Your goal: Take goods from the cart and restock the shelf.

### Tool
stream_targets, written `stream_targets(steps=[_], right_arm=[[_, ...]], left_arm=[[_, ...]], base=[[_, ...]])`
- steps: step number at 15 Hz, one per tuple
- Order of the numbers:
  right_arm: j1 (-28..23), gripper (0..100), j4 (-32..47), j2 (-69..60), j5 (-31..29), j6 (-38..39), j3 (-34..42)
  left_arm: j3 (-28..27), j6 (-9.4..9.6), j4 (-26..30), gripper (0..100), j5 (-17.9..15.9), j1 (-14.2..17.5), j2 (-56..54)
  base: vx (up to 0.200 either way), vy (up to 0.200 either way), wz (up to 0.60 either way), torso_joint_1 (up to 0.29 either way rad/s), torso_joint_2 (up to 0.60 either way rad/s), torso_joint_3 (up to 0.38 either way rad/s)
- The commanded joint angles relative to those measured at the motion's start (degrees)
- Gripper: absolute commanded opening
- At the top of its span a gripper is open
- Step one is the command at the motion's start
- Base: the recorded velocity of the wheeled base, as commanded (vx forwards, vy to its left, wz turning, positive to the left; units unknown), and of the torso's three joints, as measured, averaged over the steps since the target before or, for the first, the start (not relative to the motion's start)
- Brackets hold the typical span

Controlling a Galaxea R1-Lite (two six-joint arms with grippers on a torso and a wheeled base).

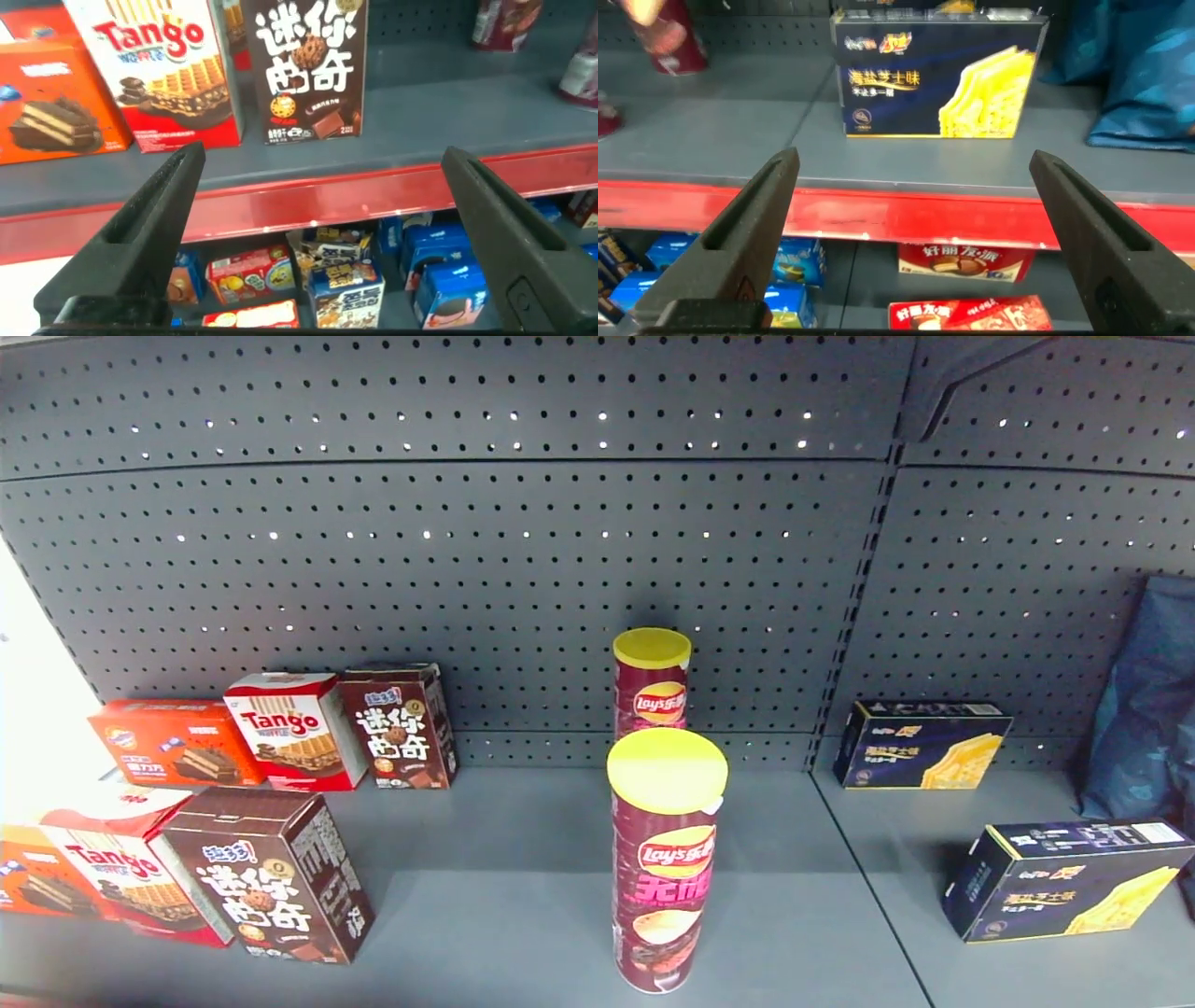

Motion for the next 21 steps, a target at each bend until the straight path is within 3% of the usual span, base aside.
stream_targets(steps=[1, 21], right_arm=[[0.0, 100, -0.1, 0.0, 0.0, 0.0, 0.0], [0.0, 100, -0.1, 0.0, 0.0, -0.1, 0.0]], left_arm=[[0.0, 0.12, -0.1, 100, 0.0, 0.0, 0.0], [0.0, -0.32, -0.1, 100, 0.1, 0.0, 0.0]], base=[[0.0, 0.0, 0.0, 0.0, 0.0, 0.0], [0.0, 0.0, 0.0, 0.0, 0.0, 0.0]])
